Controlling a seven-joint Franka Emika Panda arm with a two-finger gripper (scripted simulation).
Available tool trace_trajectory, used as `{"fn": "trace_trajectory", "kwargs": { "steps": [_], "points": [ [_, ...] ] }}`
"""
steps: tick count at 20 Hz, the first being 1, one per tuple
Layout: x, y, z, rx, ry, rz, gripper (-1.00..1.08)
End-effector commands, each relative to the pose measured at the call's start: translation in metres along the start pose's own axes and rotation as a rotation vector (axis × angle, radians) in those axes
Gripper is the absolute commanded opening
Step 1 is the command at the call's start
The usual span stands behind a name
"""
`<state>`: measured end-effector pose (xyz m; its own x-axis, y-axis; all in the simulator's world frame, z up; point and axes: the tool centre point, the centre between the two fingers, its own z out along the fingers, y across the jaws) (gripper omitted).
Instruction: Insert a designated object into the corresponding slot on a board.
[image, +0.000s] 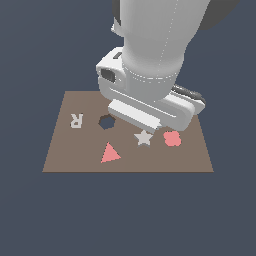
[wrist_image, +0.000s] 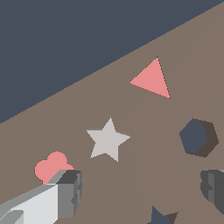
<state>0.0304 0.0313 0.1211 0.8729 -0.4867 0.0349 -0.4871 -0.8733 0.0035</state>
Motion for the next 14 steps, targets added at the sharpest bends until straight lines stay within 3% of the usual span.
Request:
{"fn": "trace_trajectory", "kwargs": {
  "steps": [1, 14],
  "points": [
    [0.001, -0.005, 0.013, -0.002, -0.006, 0.085, 1.00],
    [0.007, -0.025, 0.060, -0.005, -0.029, 0.390, 1.00]
  ]
}}
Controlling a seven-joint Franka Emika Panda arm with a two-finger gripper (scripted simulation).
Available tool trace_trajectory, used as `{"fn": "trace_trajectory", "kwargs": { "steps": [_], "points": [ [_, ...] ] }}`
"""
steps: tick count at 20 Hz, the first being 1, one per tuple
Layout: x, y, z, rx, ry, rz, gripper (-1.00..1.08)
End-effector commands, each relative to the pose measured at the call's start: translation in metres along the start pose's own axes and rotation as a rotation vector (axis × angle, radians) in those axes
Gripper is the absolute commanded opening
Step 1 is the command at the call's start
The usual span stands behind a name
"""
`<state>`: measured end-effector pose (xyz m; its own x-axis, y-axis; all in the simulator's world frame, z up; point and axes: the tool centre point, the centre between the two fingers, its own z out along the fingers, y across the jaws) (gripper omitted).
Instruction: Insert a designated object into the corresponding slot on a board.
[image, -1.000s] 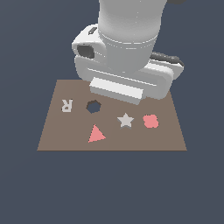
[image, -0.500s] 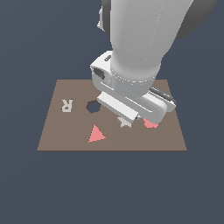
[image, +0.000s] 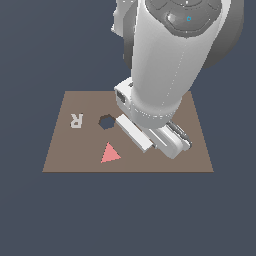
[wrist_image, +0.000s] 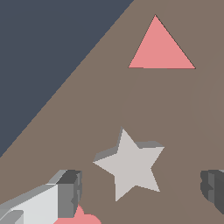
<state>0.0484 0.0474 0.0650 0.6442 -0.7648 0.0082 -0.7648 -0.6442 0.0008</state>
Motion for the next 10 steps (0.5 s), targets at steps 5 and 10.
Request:
{"fn": "trace_trajectory", "kwargs": {
  "steps": [5, 10],
  "points": [
    [0.0014, -0.0058, 0.0126, 0.000, -0.007, 0.085, 1.00],
    [0.0020, -0.0072, 0.0155, 0.000, -0.008, 0.105, 1.00]
  ]
}}
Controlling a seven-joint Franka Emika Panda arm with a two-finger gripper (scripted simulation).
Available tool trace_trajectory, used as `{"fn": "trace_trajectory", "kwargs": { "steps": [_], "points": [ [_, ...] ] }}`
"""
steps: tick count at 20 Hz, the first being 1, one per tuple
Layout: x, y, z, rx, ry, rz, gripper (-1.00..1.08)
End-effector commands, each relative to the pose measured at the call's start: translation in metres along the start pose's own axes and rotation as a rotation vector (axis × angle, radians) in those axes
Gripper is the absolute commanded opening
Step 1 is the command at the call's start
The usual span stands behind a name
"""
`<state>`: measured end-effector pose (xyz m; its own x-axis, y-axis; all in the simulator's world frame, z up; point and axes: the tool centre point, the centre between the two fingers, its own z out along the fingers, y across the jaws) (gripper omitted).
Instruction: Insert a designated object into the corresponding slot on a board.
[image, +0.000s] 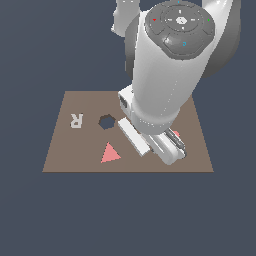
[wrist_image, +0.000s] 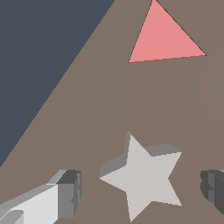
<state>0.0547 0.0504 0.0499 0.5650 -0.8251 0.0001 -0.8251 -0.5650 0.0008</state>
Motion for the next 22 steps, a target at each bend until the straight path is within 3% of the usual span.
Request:
{"fn": "trace_trajectory", "kwargs": {
  "steps": [1, 14, 15, 22],
  "points": [
    [0.000, -0.001, 0.000, 0.001, 0.000, 0.005, 1.00],
    [0.000, 0.000, 0.020, 0.001, 0.000, 0.002, 1.00],
    [0.000, 0.000, 0.020, 0.001, 0.000, 0.002, -1.00],
    [0.000, 0.000, 0.020, 0.001, 0.000, 0.002, -1.00]
  ]
}}
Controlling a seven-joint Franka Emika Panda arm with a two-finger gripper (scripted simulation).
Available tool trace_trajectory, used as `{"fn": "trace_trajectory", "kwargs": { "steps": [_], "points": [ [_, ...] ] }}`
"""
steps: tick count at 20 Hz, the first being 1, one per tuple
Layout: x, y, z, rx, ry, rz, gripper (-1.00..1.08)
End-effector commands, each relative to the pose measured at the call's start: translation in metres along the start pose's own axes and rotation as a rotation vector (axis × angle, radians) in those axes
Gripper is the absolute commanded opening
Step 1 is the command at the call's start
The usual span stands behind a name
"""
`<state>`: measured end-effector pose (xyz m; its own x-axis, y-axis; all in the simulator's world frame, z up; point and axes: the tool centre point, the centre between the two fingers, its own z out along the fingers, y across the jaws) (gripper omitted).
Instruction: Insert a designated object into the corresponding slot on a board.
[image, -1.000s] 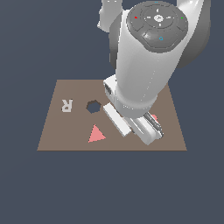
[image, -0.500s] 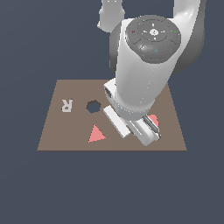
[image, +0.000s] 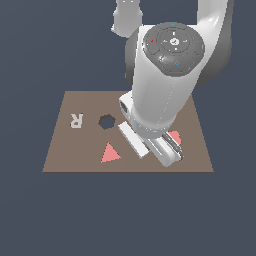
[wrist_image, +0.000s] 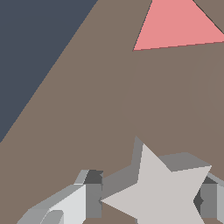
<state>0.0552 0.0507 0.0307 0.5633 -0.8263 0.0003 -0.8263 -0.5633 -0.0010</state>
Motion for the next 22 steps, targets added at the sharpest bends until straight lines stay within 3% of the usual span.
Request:
{"fn": "trace_trajectory", "kwargs": {
  "steps": [1, 13, 22],
  "points": [
    [0.000, 0.000, 0.001, -0.001, 0.000, 0.000, -1.00],
    [-0.002, 0.001, -0.003, -0.001, -0.001, -0.021, -1.00],
    [-0.017, 0.003, -0.003, -0.001, -0.001, -0.168, -1.00]
  ]
}}
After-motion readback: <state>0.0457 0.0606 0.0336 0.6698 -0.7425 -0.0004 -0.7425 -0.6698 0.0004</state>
